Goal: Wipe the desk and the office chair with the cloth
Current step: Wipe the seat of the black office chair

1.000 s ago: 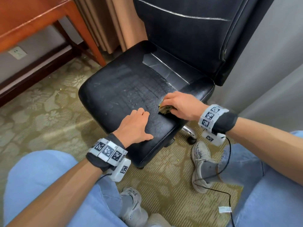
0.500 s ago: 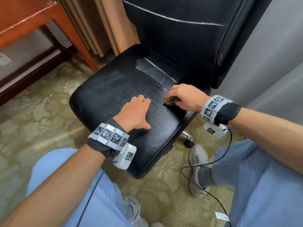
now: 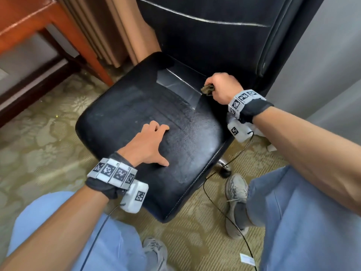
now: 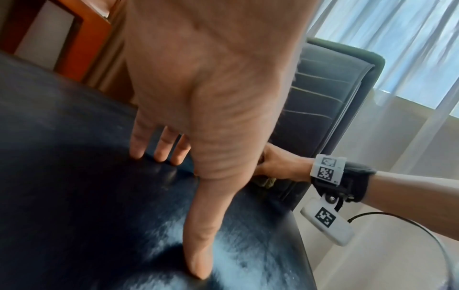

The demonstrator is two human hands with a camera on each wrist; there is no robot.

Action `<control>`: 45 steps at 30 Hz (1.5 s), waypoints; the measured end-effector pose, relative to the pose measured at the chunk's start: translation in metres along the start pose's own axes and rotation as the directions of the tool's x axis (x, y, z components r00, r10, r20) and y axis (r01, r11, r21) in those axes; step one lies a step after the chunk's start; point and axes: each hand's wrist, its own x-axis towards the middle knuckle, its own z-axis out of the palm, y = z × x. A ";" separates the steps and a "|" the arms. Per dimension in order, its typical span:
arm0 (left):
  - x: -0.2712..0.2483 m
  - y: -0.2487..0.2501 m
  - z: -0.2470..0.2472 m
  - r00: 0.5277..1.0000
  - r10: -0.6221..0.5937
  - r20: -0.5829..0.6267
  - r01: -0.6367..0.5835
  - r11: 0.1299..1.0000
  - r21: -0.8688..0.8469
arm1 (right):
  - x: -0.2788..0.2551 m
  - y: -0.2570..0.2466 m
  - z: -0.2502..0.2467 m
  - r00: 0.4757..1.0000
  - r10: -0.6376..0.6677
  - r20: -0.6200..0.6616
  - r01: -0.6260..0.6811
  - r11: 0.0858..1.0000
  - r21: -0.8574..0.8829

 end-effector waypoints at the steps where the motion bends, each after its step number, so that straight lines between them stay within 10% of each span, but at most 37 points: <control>1: 0.000 0.000 0.001 1.000 0.004 -0.014 -0.004 1.000 0.003 | -0.002 -0.011 0.001 0.999 -0.029 0.015 0.028 0.999 0.016; 9: 0.006 0.012 0.004 0.998 -0.026 -0.063 0.029 0.999 0.032 | -0.042 -0.101 0.040 0.877 -0.448 0.172 0.460 0.887 -0.033; 22: 0.000 0.002 -0.001 0.996 0.015 -0.093 -0.041 0.959 -0.280 | 0.033 -0.006 -0.002 0.994 0.104 -0.044 -0.104 0.994 0.016; 29: -0.005 -0.056 -0.008 0.973 -0.180 -0.145 0.155 0.973 -0.169 | 0.032 -0.073 0.012 0.994 -0.107 0.038 0.108 0.994 -0.033; 36: -0.003 -0.089 -0.006 0.941 -0.327 -0.087 0.302 0.929 -0.215 | 0.026 -0.148 0.053 0.882 -0.427 0.199 0.446 0.893 -0.061; 45: -0.001 -0.085 0.007 0.950 -0.302 -0.074 0.290 0.947 -0.141 | 0.062 -0.080 0.021 0.999 -0.052 0.011 0.053 0.998 -0.026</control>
